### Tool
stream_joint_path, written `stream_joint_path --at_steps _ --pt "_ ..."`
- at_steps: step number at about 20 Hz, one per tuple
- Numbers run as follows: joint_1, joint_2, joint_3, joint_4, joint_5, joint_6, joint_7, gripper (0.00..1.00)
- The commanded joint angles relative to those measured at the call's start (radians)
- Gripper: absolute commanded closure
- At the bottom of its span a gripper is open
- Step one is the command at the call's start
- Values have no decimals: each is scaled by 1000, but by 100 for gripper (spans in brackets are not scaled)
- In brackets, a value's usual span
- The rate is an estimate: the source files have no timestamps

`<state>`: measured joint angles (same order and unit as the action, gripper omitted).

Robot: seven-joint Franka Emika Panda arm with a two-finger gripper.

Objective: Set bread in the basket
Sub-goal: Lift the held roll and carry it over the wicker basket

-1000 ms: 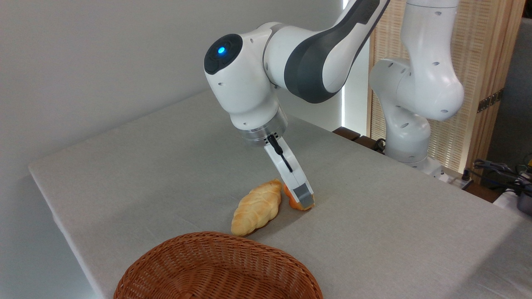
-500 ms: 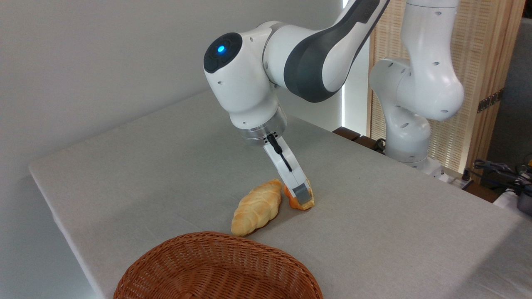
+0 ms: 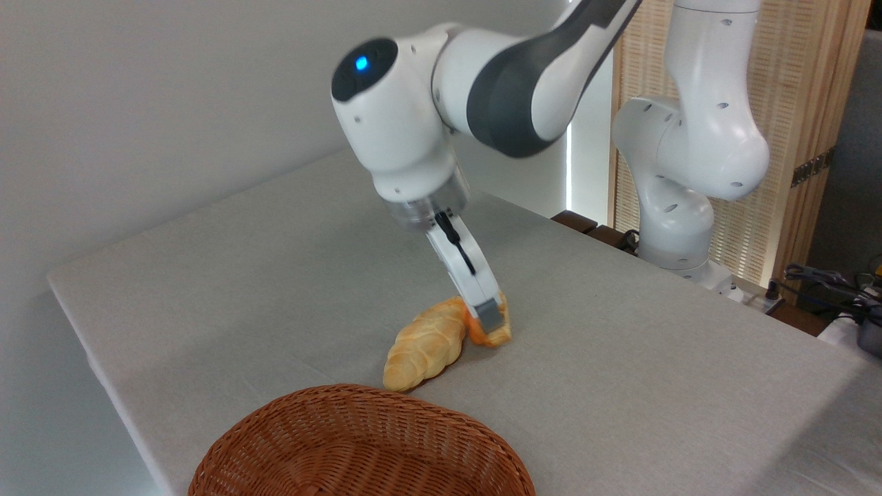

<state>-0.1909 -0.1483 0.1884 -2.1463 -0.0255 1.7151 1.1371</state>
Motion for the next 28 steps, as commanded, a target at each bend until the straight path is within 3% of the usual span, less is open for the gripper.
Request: stream_joint_path --at_steps 1,6,13,14,15,17,28 --pt "-2 -1 3 106 -23 62 -2 48" --pt "-1 21 6 128 -22 341 -268 40" --pt "14 78 19 129 42 602 -379 37" --pt "14 84 19 131 44 619 -393 31" --pt "14 96 19 131 47 648 -422 0" --pt "19 104 19 132 47 675 -467 0" --pt "19 115 17 146 47 675 -470 0"
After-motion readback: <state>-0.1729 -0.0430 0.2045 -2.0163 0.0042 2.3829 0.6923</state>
